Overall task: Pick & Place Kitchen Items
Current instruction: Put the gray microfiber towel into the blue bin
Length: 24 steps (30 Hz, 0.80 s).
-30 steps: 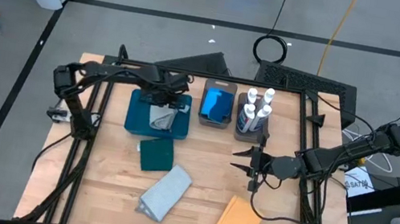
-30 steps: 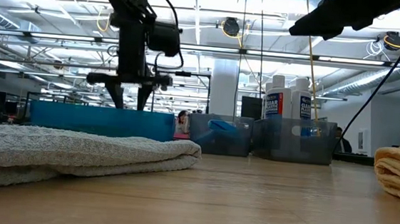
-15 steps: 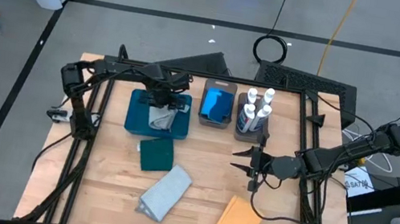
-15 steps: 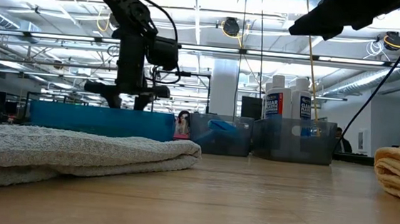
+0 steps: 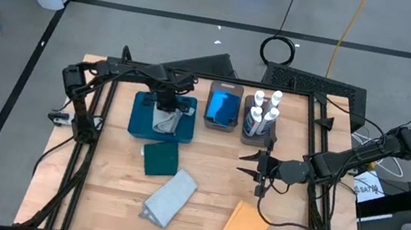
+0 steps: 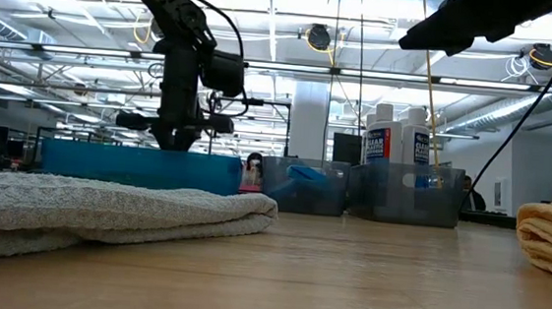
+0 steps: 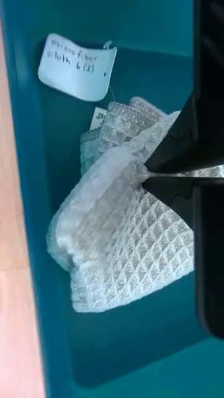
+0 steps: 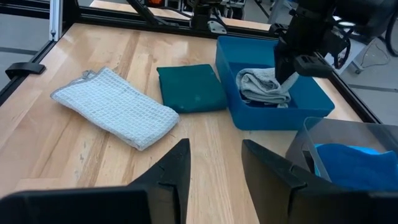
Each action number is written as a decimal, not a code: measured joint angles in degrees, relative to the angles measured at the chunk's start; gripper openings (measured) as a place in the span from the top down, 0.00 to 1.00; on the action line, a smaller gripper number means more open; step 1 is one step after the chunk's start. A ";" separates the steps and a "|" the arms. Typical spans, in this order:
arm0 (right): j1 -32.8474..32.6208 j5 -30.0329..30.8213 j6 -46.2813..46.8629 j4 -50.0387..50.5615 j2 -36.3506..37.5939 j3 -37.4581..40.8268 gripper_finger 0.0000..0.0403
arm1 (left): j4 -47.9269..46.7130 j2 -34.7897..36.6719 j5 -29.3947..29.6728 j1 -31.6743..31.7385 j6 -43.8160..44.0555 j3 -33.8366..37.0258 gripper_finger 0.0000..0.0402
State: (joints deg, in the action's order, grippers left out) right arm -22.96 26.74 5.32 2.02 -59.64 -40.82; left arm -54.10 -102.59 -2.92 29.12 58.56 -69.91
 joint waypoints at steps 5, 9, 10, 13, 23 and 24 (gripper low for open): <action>0.00 0.02 0.00 0.02 0.00 0.00 0.71 | 0.12 3.86 0.10 -1.45 -1.93 -0.04 0.99; 0.00 0.02 0.00 0.02 0.00 0.00 0.71 | 0.80 10.01 0.91 -3.25 -2.90 -0.04 0.99; 0.00 0.03 0.00 0.03 0.00 0.00 0.71 | 0.80 11.57 1.42 -3.82 -2.90 -0.07 0.99; 0.00 0.07 0.00 0.00 0.00 0.00 0.71 | 1.28 16.42 2.95 -5.49 -3.02 -0.07 0.99; 0.00 0.15 0.00 -0.04 0.00 0.00 0.71 | 17.69 27.29 3.02 -10.81 -8.17 -0.07 1.00; 0.00 0.15 0.02 -0.02 0.00 0.00 0.71 | 19.93 27.65 3.03 -11.21 -9.35 -0.09 1.00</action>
State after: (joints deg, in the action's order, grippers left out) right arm -22.96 26.89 5.34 2.00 -59.64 -40.82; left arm -34.17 -74.93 0.11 17.91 49.21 -70.00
